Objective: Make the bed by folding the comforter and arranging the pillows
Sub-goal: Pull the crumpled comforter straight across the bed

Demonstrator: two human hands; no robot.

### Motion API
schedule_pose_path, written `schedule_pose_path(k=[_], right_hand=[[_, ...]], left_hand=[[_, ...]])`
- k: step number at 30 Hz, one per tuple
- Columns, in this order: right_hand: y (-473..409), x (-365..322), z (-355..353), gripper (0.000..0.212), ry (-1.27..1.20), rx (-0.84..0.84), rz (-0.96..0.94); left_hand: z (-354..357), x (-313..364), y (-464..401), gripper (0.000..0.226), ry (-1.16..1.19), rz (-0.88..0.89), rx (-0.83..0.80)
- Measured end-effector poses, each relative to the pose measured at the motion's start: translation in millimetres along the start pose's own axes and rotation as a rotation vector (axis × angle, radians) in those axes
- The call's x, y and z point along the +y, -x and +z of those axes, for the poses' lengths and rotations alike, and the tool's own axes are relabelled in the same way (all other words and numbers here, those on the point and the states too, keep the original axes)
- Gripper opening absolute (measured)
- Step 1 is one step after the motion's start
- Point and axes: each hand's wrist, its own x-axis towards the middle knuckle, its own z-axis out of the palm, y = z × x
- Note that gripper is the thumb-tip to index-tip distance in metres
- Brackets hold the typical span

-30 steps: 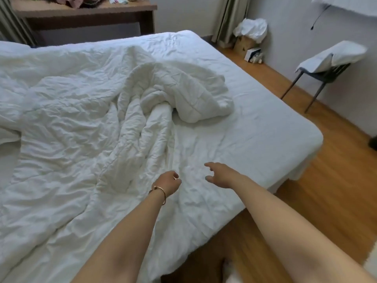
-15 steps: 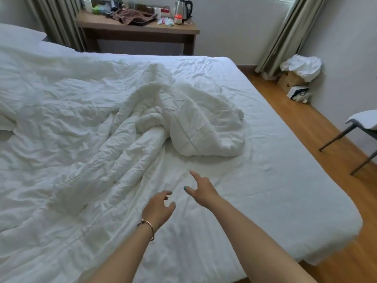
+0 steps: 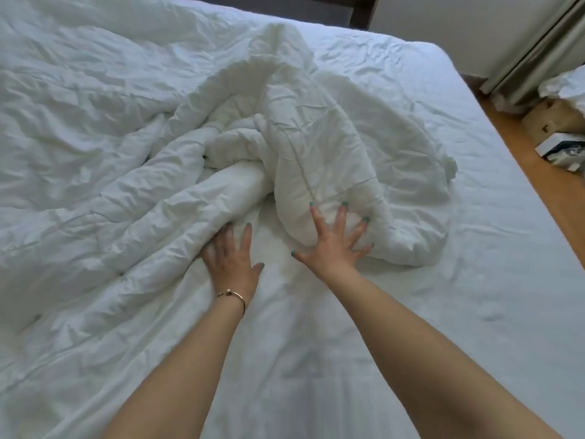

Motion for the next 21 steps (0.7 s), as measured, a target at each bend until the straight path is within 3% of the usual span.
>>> schedule_pose_path(k=[2, 4, 7, 9, 12, 15, 17, 19, 21], right_hand=[[-27, 9, 5, 0.099, 0.071, 0.069, 0.019], [-43, 23, 1, 0.082, 0.198, 0.142, -0.082], [-50, 55, -20, 0.065, 0.182, 0.129, -0.34], [-50, 87, -56, 0.056, 0.064, 0.154, -0.381], [-65, 139, -142, 0.047, -0.099, 0.342, -0.283], [-81, 185, -212, 0.041, -0.293, 0.498, -0.017], [-70, 201, -217, 0.048, -0.19, 0.455, 0.041], [-41, 206, -190, 0.071, -0.164, 0.307, -0.019], [-7, 205, -148, 0.087, -0.222, 0.123, -0.109]], left_hand=[[8, -7, -11, 0.082, -0.087, -0.134, -0.028], [7, -6, -15, 0.082, -0.108, -0.154, -0.06], [-13, 11, 3, 0.075, 0.213, -0.074, -0.12], [-36, 21, 32, 0.067, 0.438, -0.05, -0.107], [-89, 28, 91, 0.064, 0.614, -0.008, -0.188], [-135, 23, 156, 0.061, 0.684, -0.064, -0.407], [-138, 35, 187, 0.06, 0.512, -0.109, -0.676], [-111, 64, 195, 0.068, 0.134, -0.125, -0.942], [-82, 111, 184, 0.079, -0.119, -0.098, -0.827]])
